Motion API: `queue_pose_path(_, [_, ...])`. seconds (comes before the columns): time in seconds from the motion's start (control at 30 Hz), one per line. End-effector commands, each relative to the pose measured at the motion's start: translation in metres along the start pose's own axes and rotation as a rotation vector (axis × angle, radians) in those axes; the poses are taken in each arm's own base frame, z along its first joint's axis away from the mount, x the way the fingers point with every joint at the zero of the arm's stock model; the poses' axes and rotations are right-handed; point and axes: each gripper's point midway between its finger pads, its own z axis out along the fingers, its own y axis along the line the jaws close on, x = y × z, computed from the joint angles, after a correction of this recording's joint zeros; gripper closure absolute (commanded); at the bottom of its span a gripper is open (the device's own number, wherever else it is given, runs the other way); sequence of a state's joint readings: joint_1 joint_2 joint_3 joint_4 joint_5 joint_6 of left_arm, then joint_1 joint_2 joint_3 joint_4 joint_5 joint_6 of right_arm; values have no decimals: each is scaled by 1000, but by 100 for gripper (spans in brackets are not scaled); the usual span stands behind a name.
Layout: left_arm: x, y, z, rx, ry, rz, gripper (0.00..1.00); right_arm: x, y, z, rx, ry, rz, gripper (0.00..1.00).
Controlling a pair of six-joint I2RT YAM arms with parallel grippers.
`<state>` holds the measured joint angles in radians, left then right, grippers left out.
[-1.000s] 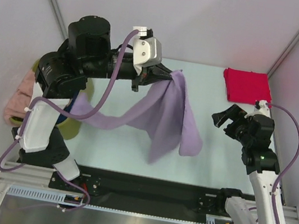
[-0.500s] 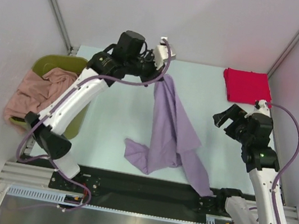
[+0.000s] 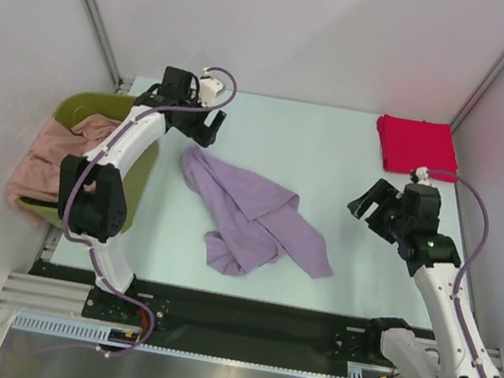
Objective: Fold and stack the t-shirts
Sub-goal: Move the tshirt to the center of the board, then flatten the tshirt out
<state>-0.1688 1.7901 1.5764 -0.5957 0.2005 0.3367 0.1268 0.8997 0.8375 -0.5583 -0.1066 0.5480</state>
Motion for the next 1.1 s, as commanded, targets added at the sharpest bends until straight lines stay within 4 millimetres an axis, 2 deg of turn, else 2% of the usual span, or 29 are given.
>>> queue_pose_path(0.0, [-27, -22, -17, 51, -103, 5, 0, 30, -7, 13, 69, 111, 54, 19])
queue_pose_path(0.07, [-44, -47, -32, 84, -153, 57, 0, 43, -23, 16, 159, 151, 113, 19])
queue_pose_path(0.1, [-49, -80, -33, 135, -160, 119, 0, 44, -27, 16, 168, 151, 142, 19])
queue_pose_path(0.17, [-53, -123, -39, 208, -166, 249, 3, 50, -34, 16, 167, 158, 203, 19])
queue_pose_path(0.2, [-48, -148, -40, 254, -145, 301, 4, 42, -43, 14, 182, 120, 269, 19])
queue_pose_path(0.23, [-46, -194, -42, 334, -141, 386, 8, 41, -48, 12, 190, 108, 296, 19])
queue_pose_path(0.27, [-38, -217, -37, 379, -118, 438, 10, 39, -56, 10, 210, 95, 329, 18])
queue_pose_path(0.3, [-27, -258, -40, 457, -99, 502, 13, 30, -72, 3, 252, 57, 382, 17])
queue_pose_path(0.37, [-11, -298, -39, 550, -71, 574, 25, 21, -85, -4, 278, 25, 427, 16])
queue_pose_path(0.4, [4, -317, -31, 587, -34, 606, 29, 17, -90, -7, 285, 9, 440, 17])
queue_pose_path(0.43, [14, -346, -36, 633, -25, 661, 39, 8, -103, -14, 308, -28, 459, 16])
queue_pose_path(0.47, [27, -361, -29, 660, 4, 692, 40, 6, -104, -16, 301, -32, 465, 16])
queue_pose_path(0.5, [35, -386, -34, 700, 0, 738, 39, 3, -108, -19, 305, -38, 471, 16])
queue_pose_path(0.53, [43, -398, -32, 720, 9, 765, 33, 1, -114, -22, 311, -42, 478, 16])
queue_pose_path(0.6, [58, -428, -29, 774, 20, 818, 24, 3, -113, -23, 290, -22, 480, 16])
queue_pose_path(0.63, [62, -436, -27, 789, 23, 824, 19, 4, -113, -24, 290, -17, 477, 16])
queue_pose_path(0.7, [65, -457, -27, 835, 24, 830, 18, 8, -112, -25, 282, -3, 457, 15])
queue_pose_path(0.77, [80, -470, -13, 859, 75, 822, 18, 11, -111, -27, 271, 6, 434, 15])
queue_pose_path(0.8, [76, -479, -13, 860, 67, 826, 19, 15, -111, -27, 272, 14, 429, 15])
queue_pose_path(0.83, [84, -483, -3, 855, 93, 830, 20, 16, -112, -28, 274, 18, 423, 15])
queue_pose_path(0.9, [78, -492, 1, 830, 71, 835, 21, 19, -112, -30, 273, 21, 411, 15])
queue_pose_path(1.0, [76, -496, 12, 807, 66, 822, 30, 22, -109, -33, 260, 19, 404, 15])
queue_pose_path(1.07, [82, -494, 19, 790, 89, 823, 43, 21, -108, -34, 256, 17, 403, 15])
